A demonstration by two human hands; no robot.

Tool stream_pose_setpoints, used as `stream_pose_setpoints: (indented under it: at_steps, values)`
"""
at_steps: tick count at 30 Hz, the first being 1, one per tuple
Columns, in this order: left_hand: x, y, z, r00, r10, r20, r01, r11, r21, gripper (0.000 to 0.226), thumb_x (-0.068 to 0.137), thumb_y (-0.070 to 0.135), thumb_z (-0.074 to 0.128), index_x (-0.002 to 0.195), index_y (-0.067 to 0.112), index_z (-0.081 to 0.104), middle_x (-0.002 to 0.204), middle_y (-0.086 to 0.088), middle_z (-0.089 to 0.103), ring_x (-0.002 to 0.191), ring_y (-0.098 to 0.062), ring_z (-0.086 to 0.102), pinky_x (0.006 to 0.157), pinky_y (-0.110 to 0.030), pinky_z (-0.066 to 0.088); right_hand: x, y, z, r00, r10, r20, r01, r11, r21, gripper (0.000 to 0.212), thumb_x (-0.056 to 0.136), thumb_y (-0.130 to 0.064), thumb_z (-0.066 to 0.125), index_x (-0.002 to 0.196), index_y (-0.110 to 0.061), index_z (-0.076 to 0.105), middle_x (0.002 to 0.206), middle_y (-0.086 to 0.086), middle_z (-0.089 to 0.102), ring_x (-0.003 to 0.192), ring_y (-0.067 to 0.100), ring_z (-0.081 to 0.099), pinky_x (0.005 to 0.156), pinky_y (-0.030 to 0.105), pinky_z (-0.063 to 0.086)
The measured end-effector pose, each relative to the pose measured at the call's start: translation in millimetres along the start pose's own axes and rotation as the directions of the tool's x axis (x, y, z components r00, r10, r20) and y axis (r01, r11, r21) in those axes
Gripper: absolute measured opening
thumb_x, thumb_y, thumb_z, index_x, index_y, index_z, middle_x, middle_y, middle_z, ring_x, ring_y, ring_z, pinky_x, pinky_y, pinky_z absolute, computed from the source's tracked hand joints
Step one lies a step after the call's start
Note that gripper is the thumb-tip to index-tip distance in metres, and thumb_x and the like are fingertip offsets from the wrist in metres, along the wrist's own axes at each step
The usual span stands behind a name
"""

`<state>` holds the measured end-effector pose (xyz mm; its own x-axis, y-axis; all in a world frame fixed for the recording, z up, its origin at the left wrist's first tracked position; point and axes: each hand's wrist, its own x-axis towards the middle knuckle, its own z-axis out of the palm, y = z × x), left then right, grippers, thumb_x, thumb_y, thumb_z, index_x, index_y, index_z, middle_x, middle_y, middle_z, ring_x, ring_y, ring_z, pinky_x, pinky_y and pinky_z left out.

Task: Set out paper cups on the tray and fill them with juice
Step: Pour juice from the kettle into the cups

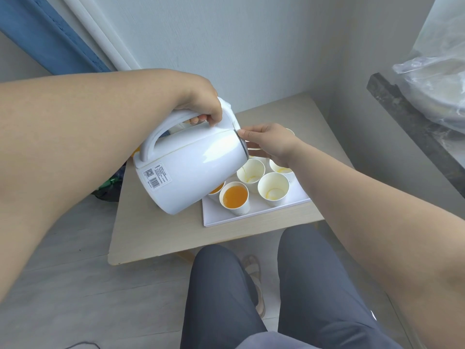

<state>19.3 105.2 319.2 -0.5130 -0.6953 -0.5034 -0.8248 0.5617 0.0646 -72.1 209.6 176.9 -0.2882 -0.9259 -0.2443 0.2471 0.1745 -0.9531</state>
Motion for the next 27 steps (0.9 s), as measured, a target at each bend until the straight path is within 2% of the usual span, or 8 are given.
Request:
stream_pose_setpoints:
  at_steps: [2, 8, 13, 17, 21, 27]
  values:
    - [0.4, 1.5, 0.4, 1.0, -0.001, 0.005, 0.001, 1.0, 0.026, 0.012, 0.079, 0.006, 0.061, 0.09, 0.005, 0.058, 0.069, -0.015, 0.049, 0.054, -0.024, 0.043, 0.053, -0.024, 0.037, -0.2, 0.8, -0.3, 1.0, 0.003, -0.004, -0.003, 1.0, 0.003, 0.028, 0.092, -0.022, 0.063, 0.115, -0.006, 0.067, 0.108, 0.011, 0.069, 0.094, 0.021, 0.063, 0.092, 0.033, 0.053]
    - [-0.2, 7.6, 1.0, 1.0, 0.005, 0.012, -0.006, 0.997, 0.075, 0.012, 0.079, 0.006, 0.061, 0.09, 0.004, 0.058, 0.07, -0.016, 0.049, 0.054, -0.024, 0.042, 0.05, -0.024, 0.037, -3.4, 0.7, -2.3, 1.0, -0.001, -0.01, 0.002, 0.999, 0.044, 0.029, 0.092, -0.02, 0.063, 0.116, -0.005, 0.066, 0.101, 0.008, 0.069, 0.091, 0.02, 0.064, 0.085, 0.027, 0.055]
    - [-4.1, 13.9, 0.2, 1.0, 0.019, -0.015, -0.017, 0.995, 0.099, 0.012, 0.08, 0.006, 0.06, 0.091, 0.003, 0.06, 0.068, -0.013, 0.05, 0.053, -0.023, 0.043, 0.052, -0.025, 0.038, -5.5, 0.7, -2.4, 1.0, 0.006, 0.001, -0.007, 0.997, 0.075, 0.029, 0.092, -0.019, 0.061, 0.117, -0.004, 0.065, 0.102, 0.008, 0.068, 0.092, 0.021, 0.064, 0.091, 0.032, 0.052]
    - [-7.2, 17.4, 1.3, 1.0, 0.025, -0.016, -0.022, 0.99, 0.138, 0.018, 0.079, 0.007, 0.06, 0.096, 0.001, 0.063, 0.074, -0.015, 0.053, 0.058, -0.026, 0.046, 0.054, -0.025, 0.039, -5.1, 1.9, -0.3, 1.0, 0.02, -0.005, -0.019, 0.996, 0.083, 0.031, 0.093, -0.019, 0.061, 0.119, -0.003, 0.064, 0.11, 0.012, 0.066, 0.096, 0.023, 0.063, 0.098, 0.038, 0.05]
    - [-10.9, 21.2, 2.3, 0.999, 0.037, -0.039, -0.028, 0.979, 0.2, 0.029, 0.08, 0.01, 0.06, 0.103, -0.006, 0.064, 0.077, -0.015, 0.057, 0.058, -0.024, 0.046, 0.052, -0.024, 0.037, -5.6, 2.3, 1.2, 1.0, 0.027, -0.013, -0.026, 0.995, 0.1, 0.028, 0.093, -0.019, 0.061, 0.116, -0.004, 0.065, 0.109, 0.012, 0.066, 0.096, 0.025, 0.062, 0.099, 0.042, 0.049]
    - [-17.8, 27.5, 1.4, 0.997, 0.05, -0.058, -0.031, 0.955, 0.296, 0.032, 0.08, 0.014, 0.057, 0.106, -0.005, 0.065, 0.081, -0.014, 0.06, 0.055, -0.021, 0.046, 0.049, -0.024, 0.034, -10.4, -0.1, 1.2, 1.0, 0.006, 0.015, -0.007, 0.994, 0.105, 0.029, 0.094, -0.018, 0.058, 0.119, -0.004, 0.063, 0.107, 0.011, 0.065, 0.095, 0.025, 0.062, 0.098, 0.04, 0.05]
